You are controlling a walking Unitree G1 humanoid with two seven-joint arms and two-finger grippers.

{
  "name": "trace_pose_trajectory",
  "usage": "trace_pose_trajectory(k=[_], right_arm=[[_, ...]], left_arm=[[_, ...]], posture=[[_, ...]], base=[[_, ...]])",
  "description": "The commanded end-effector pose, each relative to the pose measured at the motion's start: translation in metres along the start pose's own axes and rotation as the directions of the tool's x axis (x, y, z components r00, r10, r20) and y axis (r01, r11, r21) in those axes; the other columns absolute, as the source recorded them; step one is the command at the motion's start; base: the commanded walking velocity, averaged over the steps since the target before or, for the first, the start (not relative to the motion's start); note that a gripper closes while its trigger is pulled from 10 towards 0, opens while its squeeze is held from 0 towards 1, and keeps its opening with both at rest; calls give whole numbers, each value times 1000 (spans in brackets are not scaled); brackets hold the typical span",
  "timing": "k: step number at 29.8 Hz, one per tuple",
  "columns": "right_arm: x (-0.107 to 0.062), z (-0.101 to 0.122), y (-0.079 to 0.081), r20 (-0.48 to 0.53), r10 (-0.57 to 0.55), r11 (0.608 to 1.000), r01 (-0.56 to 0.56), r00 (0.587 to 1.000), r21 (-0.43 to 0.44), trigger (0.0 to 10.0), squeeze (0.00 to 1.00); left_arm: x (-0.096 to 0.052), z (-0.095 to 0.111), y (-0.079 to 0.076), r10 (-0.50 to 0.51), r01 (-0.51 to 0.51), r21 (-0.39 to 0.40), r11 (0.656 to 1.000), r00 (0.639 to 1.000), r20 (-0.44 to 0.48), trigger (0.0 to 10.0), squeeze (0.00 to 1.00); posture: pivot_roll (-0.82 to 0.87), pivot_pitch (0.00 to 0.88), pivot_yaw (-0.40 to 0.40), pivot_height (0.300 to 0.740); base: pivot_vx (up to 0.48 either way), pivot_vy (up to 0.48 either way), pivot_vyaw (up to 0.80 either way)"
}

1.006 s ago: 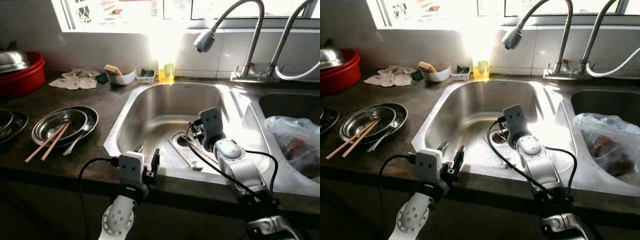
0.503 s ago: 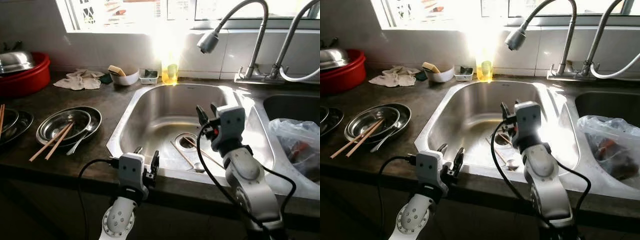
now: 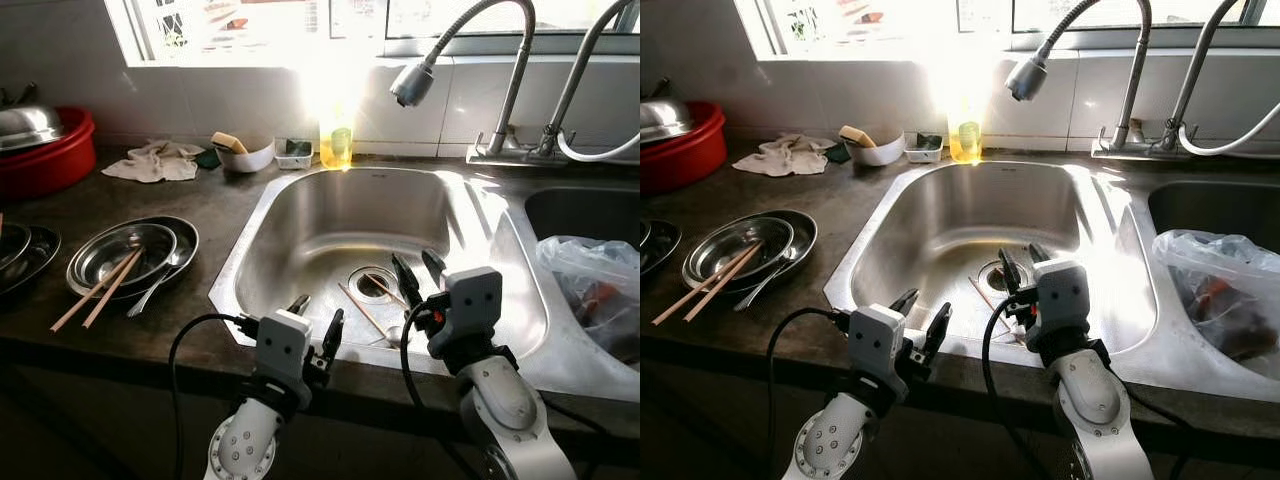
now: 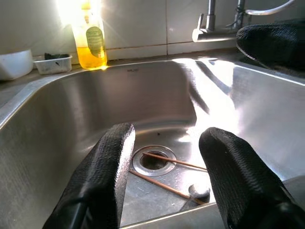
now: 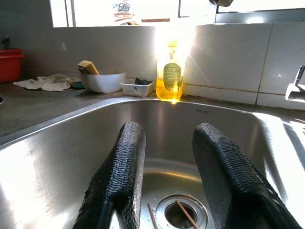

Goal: Kitchen organization

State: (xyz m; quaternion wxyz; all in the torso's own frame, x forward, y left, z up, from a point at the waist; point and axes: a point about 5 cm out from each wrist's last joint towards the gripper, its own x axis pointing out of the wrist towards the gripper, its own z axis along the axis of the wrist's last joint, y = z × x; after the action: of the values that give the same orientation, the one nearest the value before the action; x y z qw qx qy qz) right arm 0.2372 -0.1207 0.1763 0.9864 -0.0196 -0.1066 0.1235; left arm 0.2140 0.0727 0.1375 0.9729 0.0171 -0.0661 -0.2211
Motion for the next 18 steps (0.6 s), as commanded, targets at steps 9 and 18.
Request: trace_pose_trajectory(k=[9,18], right_arm=[[-2,7,7,35,58,998,-59,998,7,10000,0],[0,7,10,35,55,998,-56,998,19,10000,0]], left_arm=[[-4,5,-2,-48,48,12,999,999,11,10000,0],[-5,2,-3,-34,34,1,999,999,-4,10000,0]], posture=[[26,12,22,740],[27,12,22,740]], base=[[0,0,0],[0,0,0]])
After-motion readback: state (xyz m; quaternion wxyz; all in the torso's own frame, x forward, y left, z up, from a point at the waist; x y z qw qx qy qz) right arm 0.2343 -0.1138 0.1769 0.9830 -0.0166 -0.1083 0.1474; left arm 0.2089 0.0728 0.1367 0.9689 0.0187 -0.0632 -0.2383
